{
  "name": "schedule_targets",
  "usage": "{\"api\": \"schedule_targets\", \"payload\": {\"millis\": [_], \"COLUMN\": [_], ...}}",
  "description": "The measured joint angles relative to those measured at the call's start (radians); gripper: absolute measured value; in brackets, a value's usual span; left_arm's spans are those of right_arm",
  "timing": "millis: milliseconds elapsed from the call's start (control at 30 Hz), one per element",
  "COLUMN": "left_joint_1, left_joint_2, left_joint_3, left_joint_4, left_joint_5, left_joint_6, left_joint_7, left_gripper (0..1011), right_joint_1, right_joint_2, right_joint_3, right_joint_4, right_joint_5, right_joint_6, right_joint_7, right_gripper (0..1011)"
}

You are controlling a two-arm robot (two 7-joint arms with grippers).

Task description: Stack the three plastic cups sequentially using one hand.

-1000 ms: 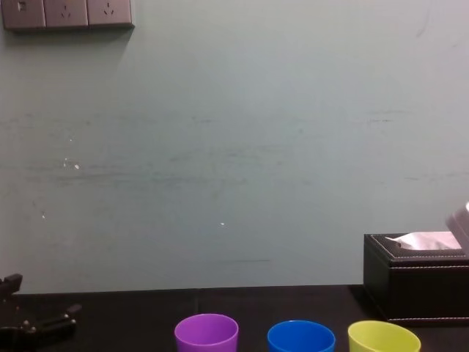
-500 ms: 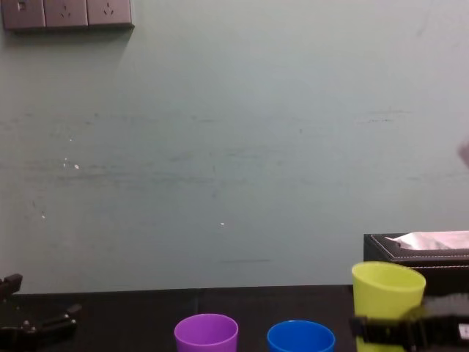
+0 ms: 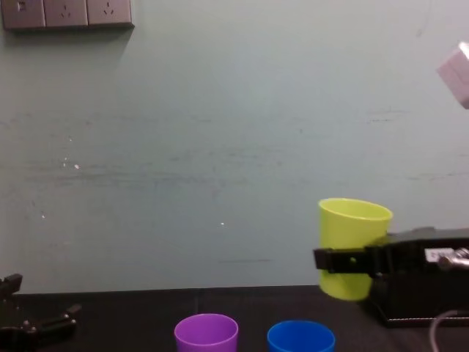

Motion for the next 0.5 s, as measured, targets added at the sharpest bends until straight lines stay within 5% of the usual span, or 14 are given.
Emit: {"api": "schedule_targets", "payload": {"millis": [500], "left_joint_1": [0.000], "left_joint_2": [0.000], "left_joint_3": [0.000], "left_joint_4": [0.000], "left_joint_5": [0.000], "left_joint_6": [0.000], "left_joint_7": [0.000], "left_gripper": [1000], "right_joint_1": [0.109], "right_joint_2": [-0.063], "right_joint_3": [-0.128], "right_joint_4": [0.051], "right_joint_5": [-0.003], "right_joint_6": [0.016], "right_joint_7": [0.002], "right_gripper": [705]}}
